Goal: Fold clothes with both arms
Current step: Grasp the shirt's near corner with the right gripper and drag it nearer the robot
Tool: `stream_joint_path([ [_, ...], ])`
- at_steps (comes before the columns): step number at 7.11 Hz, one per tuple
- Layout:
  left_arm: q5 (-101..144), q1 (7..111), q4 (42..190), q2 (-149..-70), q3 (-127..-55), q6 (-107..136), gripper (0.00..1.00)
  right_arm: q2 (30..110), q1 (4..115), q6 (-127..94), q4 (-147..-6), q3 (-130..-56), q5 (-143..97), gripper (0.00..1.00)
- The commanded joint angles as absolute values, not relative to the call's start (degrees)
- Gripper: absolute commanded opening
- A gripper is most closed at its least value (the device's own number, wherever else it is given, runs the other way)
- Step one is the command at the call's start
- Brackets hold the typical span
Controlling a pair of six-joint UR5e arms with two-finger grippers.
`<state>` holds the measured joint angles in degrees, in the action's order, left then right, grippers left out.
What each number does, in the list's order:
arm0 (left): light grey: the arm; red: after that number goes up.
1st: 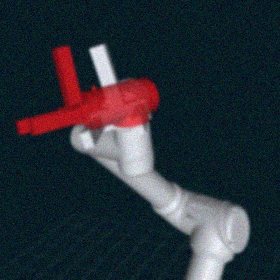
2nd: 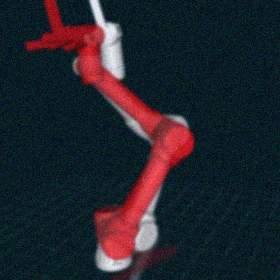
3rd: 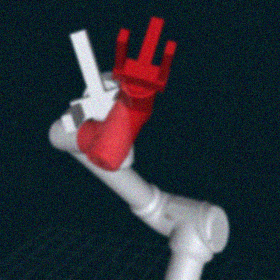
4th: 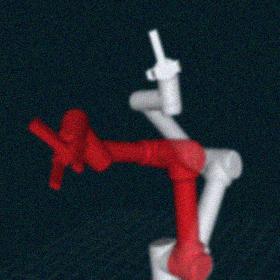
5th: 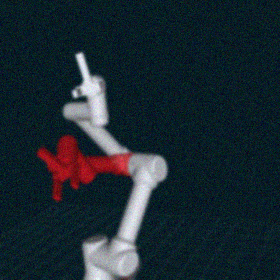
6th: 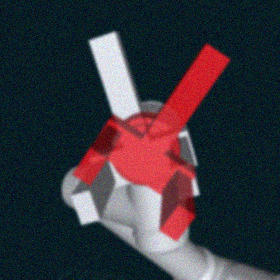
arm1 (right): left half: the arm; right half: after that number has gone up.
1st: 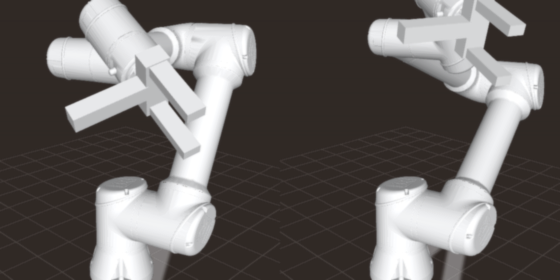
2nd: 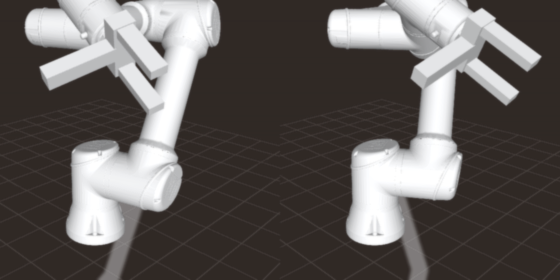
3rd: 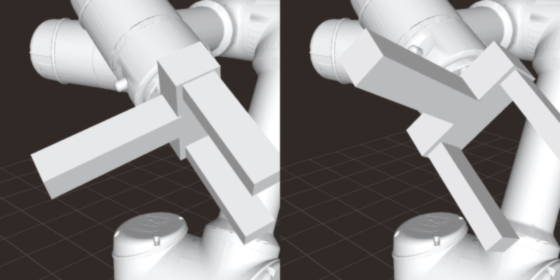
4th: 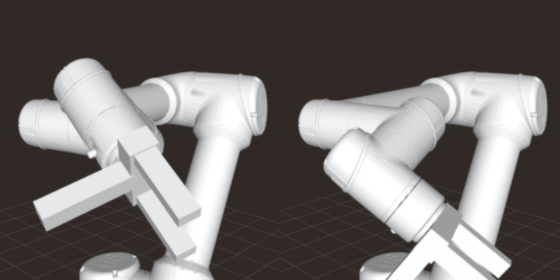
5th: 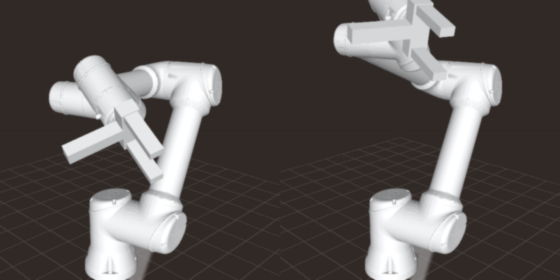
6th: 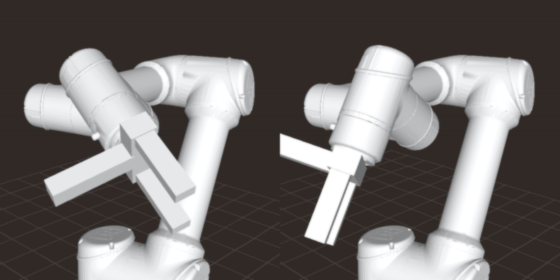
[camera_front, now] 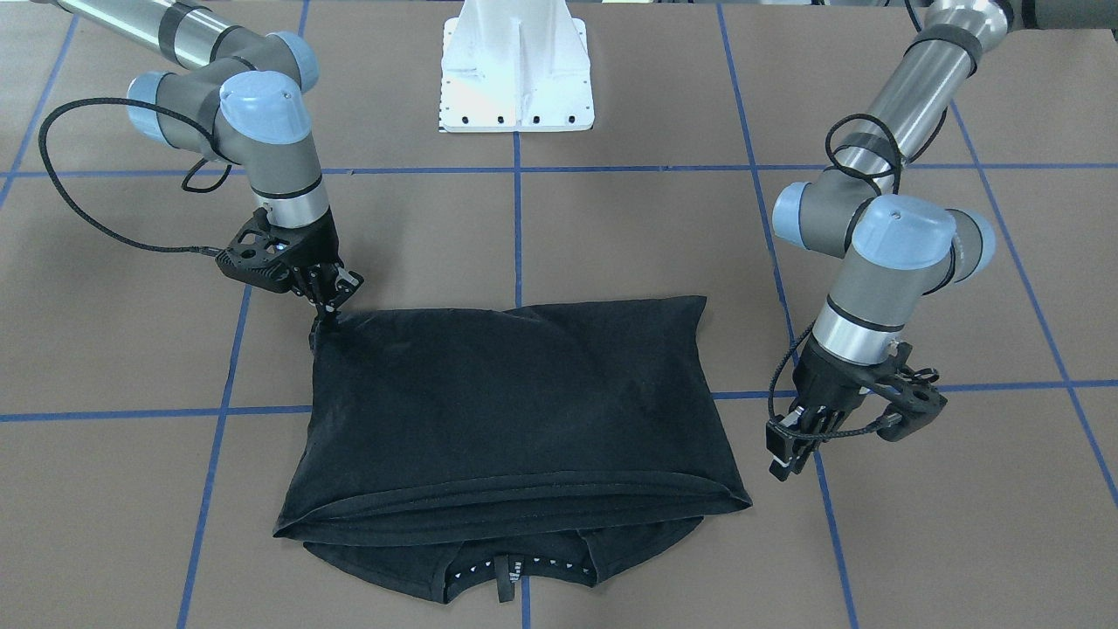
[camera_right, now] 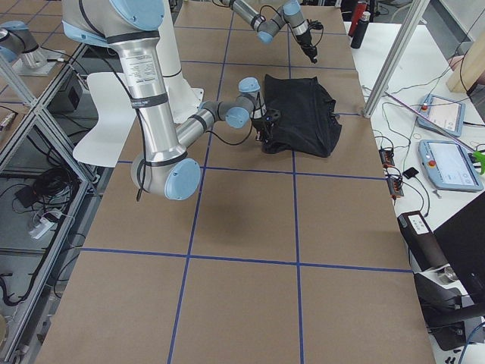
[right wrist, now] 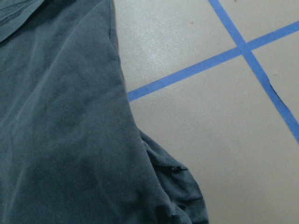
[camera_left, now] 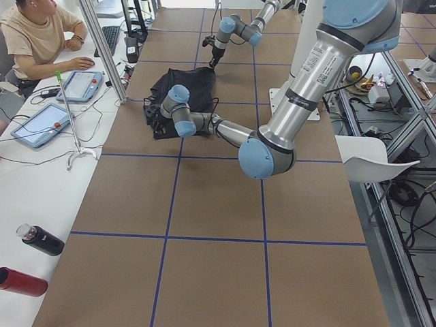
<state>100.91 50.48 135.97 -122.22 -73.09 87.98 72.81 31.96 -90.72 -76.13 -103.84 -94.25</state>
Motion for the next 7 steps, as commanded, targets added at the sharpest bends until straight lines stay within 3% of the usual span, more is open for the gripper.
stream_joint_path([
  [1, 100.90, 50.45, 135.97, -122.26, -73.12, 87.98, 0.34, 79.07, 31.91, -90.61, -76.20, -112.02, -96.05, 0.00],
  [4, 100.99, 50.54, 135.70, -122.26, -73.73, 88.15, 0.35, 84.54, 29.98, -98.74, -76.20, -119.42, -105.95, 0.00],
  [7, 101.34, 50.45, 135.53, -122.26, -74.62, 90.35, 0.35, 86.48, 29.01, -120.59, -71.76, -121.20, -129.25, 0.00],
])
